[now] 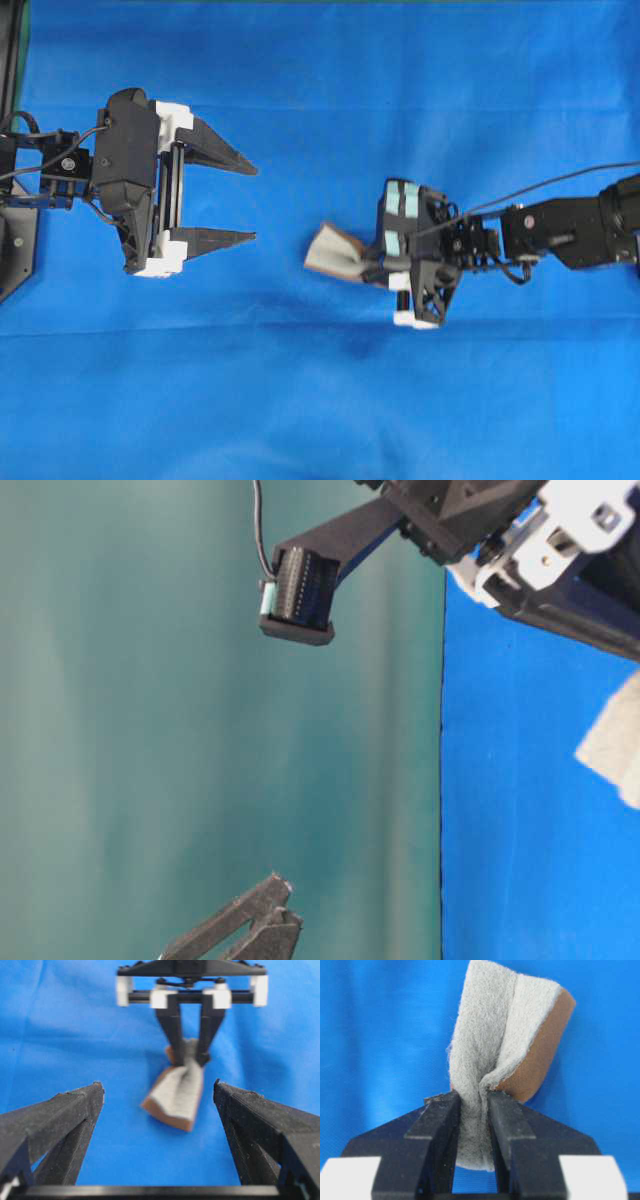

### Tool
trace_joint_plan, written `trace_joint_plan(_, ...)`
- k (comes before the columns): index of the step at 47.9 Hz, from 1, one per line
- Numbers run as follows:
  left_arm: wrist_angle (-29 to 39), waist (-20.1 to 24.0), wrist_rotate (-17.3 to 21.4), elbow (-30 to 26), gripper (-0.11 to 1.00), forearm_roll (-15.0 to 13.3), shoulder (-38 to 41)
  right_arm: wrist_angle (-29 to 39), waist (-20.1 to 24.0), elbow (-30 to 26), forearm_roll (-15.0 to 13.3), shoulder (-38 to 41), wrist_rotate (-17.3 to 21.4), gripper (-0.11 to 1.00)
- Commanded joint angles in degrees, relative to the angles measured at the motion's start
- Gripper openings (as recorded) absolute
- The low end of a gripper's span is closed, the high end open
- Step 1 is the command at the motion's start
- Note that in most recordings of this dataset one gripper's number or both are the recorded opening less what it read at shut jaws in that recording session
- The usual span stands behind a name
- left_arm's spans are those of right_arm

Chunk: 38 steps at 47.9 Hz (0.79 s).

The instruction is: Hand over the sponge with the left arm and wipe it with the right arm.

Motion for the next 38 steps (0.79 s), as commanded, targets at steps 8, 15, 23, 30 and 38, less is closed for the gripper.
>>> trace_joint_plan(8,-0.5,-0.1,0.0,-0.5,0.89,-0.1,-0.4,0.6,1.3,-1.3,-0.1,-0.4,-0.1,0.25)
trace_joint_plan(15,-0.5,0.0,0.0,-0.5,0.89,-0.1,-0.4,0.6,-3.6,-0.5,-0.9,-0.4,-1.3,0.25)
trace_joint_plan(23,-0.5,0.0,0.0,-0.5,0.89,-0.1,-0.4,0.5,-12.7,0.3,-3.9,-0.8,-2.9,0.25)
trace_joint_plan(30,-0.4,-0.1,0.0,-0.5,0.89,-0.1,-0.4,0.4,-20.0,0.1,-6.5,-1.1,-4.6,0.24)
trace_joint_plan(38,-0.5,-0.1,0.0,-0.5,0.89,0.0,-0.4,0.2,-25.5,-0.6,-7.9,-1.1,-6.0,0.24)
